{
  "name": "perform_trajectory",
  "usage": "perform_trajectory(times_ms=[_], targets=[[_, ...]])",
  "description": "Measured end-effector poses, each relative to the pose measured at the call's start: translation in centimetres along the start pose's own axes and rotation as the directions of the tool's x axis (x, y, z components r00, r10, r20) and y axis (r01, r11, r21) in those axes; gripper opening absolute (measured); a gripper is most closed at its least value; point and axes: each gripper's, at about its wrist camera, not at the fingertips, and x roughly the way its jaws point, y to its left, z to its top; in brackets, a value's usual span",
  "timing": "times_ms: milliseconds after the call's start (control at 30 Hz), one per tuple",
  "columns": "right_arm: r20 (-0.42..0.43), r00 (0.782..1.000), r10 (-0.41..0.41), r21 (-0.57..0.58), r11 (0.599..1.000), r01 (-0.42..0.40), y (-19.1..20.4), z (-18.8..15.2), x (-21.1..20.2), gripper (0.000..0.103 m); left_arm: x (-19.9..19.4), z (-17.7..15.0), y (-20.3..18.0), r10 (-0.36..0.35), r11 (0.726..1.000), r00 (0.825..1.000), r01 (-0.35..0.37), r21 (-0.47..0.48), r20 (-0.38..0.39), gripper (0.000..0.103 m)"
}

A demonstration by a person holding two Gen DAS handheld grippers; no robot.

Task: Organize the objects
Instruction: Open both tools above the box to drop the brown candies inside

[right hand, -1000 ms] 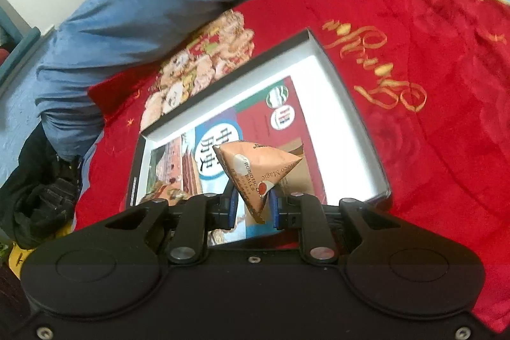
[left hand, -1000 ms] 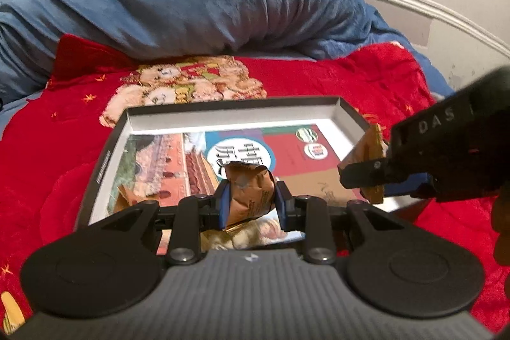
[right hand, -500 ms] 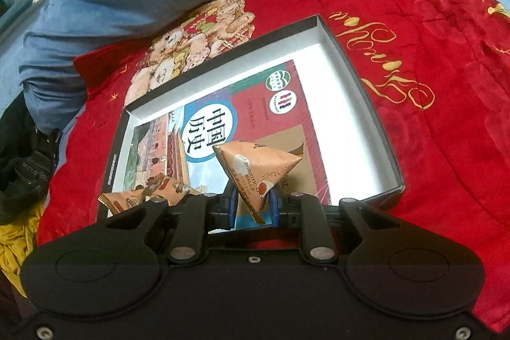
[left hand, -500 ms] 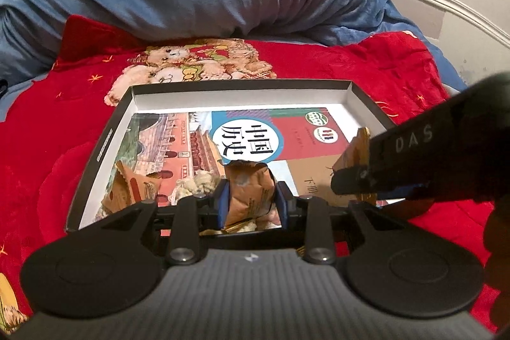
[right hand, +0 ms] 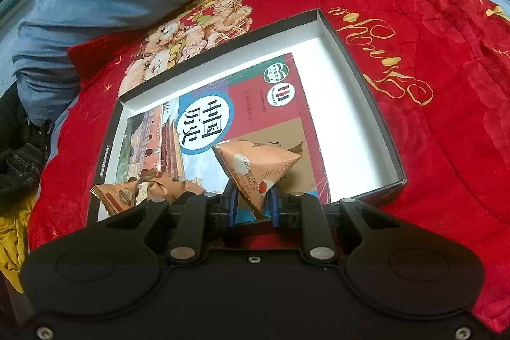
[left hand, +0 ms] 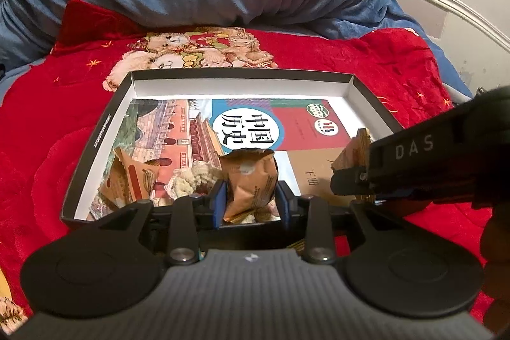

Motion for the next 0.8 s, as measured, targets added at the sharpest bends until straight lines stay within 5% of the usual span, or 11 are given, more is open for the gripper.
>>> perform_trajectory(times_ms=[333,667,800], targets=[[-0.010,1.000,0.007,0.006,1.000,-0.007,-0.2,0.1,0.3,0.020,0.1,0.1,0.0,-0.001,1.000,1.000,0.001,0.001,-0.001,0.045],[-0.013,0.998,0.059,0.021,0.998,-0.058,-0.7,0.1,0.1,0.021,-0.6,-0.2,-0.7,0.006,1.000,1.000,-0.006,0.001,0.026,0.063],[0.003,0.996,0.086,0.015,0.996,-0.086,-0.4,-0.1,-0.3,0.032,-1.2,-0.3,-1.2,0.005,1.000,0.999,-0.006,0.023,0.046,0.068]])
